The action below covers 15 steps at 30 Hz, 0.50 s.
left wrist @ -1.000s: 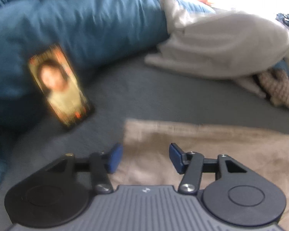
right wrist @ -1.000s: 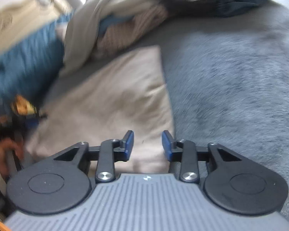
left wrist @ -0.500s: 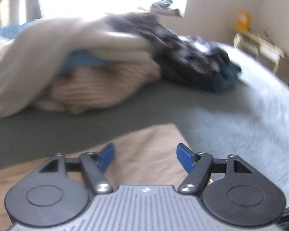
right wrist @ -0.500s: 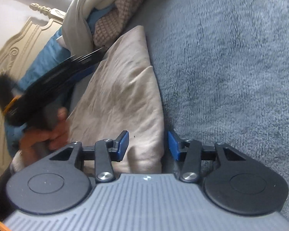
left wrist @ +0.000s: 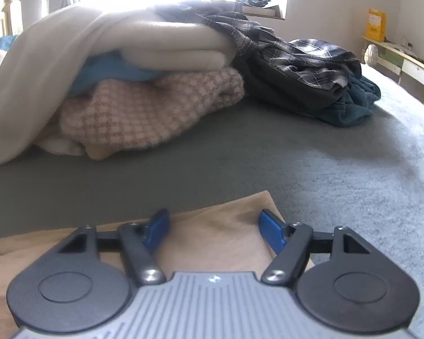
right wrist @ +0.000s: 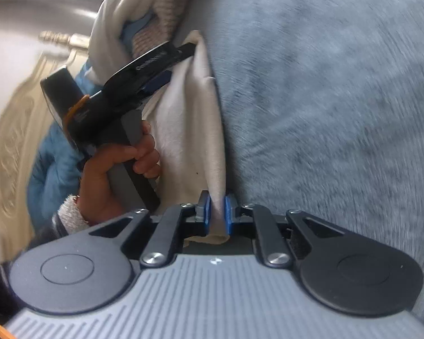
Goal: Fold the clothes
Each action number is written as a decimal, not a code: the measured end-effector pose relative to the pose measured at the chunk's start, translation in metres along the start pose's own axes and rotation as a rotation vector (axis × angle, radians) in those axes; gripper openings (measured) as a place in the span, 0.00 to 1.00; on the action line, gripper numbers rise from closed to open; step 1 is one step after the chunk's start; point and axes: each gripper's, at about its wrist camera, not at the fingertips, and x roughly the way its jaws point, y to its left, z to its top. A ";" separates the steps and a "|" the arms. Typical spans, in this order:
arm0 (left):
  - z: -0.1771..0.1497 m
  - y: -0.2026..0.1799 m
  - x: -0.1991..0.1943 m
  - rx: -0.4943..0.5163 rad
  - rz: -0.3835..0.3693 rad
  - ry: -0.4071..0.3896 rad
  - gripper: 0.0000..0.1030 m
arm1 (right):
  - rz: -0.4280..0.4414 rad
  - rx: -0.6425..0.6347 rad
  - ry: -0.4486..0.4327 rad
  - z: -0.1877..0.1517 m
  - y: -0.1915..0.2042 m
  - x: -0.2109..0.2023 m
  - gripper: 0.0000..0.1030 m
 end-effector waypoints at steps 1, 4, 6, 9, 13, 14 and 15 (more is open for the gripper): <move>-0.001 0.000 0.000 -0.002 0.000 -0.004 0.70 | 0.005 0.017 -0.003 -0.003 -0.002 -0.002 0.09; -0.003 -0.001 0.000 -0.001 0.002 -0.012 0.71 | -0.002 0.010 -0.005 -0.011 0.000 -0.005 0.09; -0.002 0.000 -0.001 -0.006 -0.003 -0.013 0.71 | 0.000 -0.003 -0.005 -0.010 0.004 -0.009 0.09; 0.003 0.007 -0.004 -0.015 -0.031 -0.006 0.71 | -0.035 -0.109 -0.001 -0.003 0.020 -0.016 0.15; 0.006 0.015 -0.006 -0.031 -0.050 -0.006 0.71 | -0.063 -0.146 -0.066 0.026 0.026 -0.025 0.15; 0.006 0.016 -0.005 -0.035 -0.055 -0.006 0.71 | -0.066 -0.141 -0.075 0.036 0.026 -0.022 0.15; 0.006 0.016 -0.004 -0.036 -0.057 -0.009 0.71 | -0.069 -0.151 -0.085 0.047 0.027 -0.015 0.15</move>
